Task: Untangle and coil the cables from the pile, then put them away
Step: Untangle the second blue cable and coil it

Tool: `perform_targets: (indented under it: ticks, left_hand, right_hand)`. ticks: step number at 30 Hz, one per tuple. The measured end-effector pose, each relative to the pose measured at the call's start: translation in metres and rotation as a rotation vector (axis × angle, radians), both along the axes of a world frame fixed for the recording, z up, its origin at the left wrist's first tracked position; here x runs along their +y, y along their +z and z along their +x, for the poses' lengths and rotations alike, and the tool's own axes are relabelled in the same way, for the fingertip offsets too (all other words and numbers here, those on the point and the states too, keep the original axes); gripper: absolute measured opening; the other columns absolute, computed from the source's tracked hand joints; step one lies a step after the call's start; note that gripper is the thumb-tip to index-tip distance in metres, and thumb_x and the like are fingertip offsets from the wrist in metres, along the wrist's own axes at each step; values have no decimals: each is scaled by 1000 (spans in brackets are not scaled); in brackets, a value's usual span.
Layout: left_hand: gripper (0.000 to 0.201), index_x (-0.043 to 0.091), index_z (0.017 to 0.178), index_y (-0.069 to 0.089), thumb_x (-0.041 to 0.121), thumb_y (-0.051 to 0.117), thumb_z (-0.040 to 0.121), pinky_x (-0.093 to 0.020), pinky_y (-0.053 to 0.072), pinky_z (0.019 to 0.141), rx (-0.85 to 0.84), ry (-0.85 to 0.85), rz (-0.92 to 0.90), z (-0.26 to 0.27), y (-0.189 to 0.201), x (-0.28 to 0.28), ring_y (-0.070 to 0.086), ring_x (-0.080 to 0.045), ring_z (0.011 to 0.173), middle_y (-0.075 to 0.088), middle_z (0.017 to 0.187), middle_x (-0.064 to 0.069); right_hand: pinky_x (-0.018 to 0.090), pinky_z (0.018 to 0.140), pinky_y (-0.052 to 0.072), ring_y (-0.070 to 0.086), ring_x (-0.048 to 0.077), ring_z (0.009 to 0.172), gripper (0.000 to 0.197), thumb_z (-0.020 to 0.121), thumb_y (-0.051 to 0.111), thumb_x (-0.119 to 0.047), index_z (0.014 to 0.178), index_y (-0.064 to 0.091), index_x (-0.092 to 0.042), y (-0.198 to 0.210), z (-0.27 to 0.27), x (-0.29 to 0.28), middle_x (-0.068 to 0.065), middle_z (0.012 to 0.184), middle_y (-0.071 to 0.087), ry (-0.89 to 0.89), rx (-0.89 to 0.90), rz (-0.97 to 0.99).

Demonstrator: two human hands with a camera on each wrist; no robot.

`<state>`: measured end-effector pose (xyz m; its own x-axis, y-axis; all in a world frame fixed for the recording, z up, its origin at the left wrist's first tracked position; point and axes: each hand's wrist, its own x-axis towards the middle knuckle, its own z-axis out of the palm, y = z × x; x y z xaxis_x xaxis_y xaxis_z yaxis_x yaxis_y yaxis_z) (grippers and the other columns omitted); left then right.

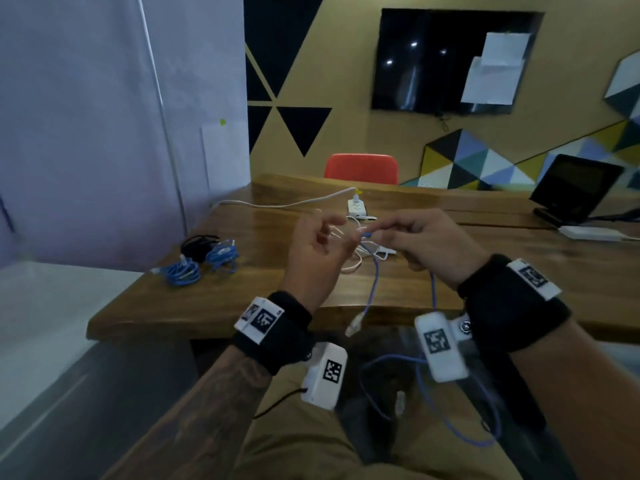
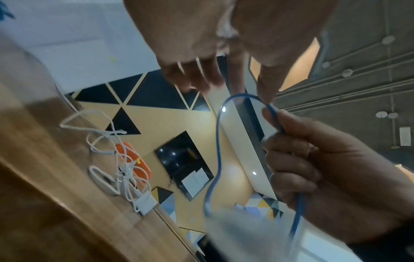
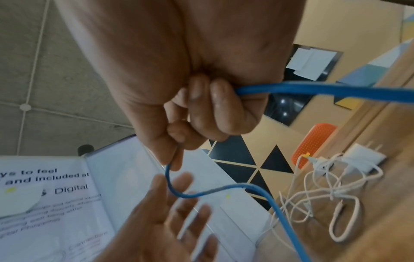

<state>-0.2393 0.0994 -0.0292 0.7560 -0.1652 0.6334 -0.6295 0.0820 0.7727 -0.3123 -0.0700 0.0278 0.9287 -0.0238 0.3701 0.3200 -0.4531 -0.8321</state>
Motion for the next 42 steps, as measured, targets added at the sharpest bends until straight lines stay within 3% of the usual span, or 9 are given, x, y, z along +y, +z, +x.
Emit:
perform_targets:
  ticks: [3,7,10,18,23,25,28,36,42]
  left_hand:
    - [23,5,89,68,19,53,99,-21,50,77,113,-312,25,-5,-13,13,64,-11,78,65,85,-15]
    - [33,8,80,64,23,44,102,-23,47,52,524,-665,-167,-10,-28,26,43,-11,50,39,64,-2]
    - [29,10,87,66,26,45,99,-24,44,46,642,-738,-156,-14,-40,32,34,-7,46,35,64,2]
    - [26,9,85,59,28,46,98,-29,41,51,793,-765,-22,-19,-68,43,28,-9,44,28,59,3]
    - [27,16,81,60,26,45,100,-20,20,45,715,-622,-13,-23,-70,42,22,-9,50,26,60,3]
    - [26,15,83,59,27,46,101,-19,20,43,689,-610,-36,-25,-69,38,23,-8,46,28,57,4]
    - [25,15,83,62,29,48,99,-20,20,45,674,-573,-47,-24,-73,37,24,-8,44,29,56,3]
    - [26,7,87,63,15,39,93,-25,24,48,779,-768,5,-27,-65,31,27,-8,44,34,59,2]
    - [20,6,96,56,6,36,91,-23,40,58,895,-1051,-512,-24,-53,34,37,-7,52,40,66,4]
  right_hand:
    - [18,44,29,34,4,45,12,93,68,-14,100,77,-11,-5,-5,8,-13,49,43,-39,-53,14]
    - [11,66,45,61,-2,67,11,92,70,-13,100,78,-11,-13,-7,15,-11,75,71,-95,-195,-115]
    - [15,78,50,68,8,89,10,92,70,-15,96,79,-18,-28,-3,12,-2,94,77,-194,-256,-100]
    - [10,78,45,60,-6,87,10,93,66,-21,96,75,-21,-53,-6,-4,-7,96,72,-523,-339,-18]
    - [24,99,38,48,0,112,32,89,63,-20,118,65,-33,-71,-7,6,-19,120,56,-444,-117,-411]
    - [18,91,41,54,-7,97,25,92,62,-19,112,69,-33,-80,-7,20,-20,109,63,-248,-75,-381]
    - [34,67,48,58,18,66,14,101,55,-20,93,67,-19,-92,-5,29,-1,72,65,-48,58,-156]
    - [25,78,50,63,8,81,5,91,71,-17,91,74,-13,-88,-4,16,2,88,73,-203,-147,-84]
    - [22,56,47,55,6,54,18,102,54,-19,104,71,-13,-125,-2,35,-6,66,63,-53,181,89]
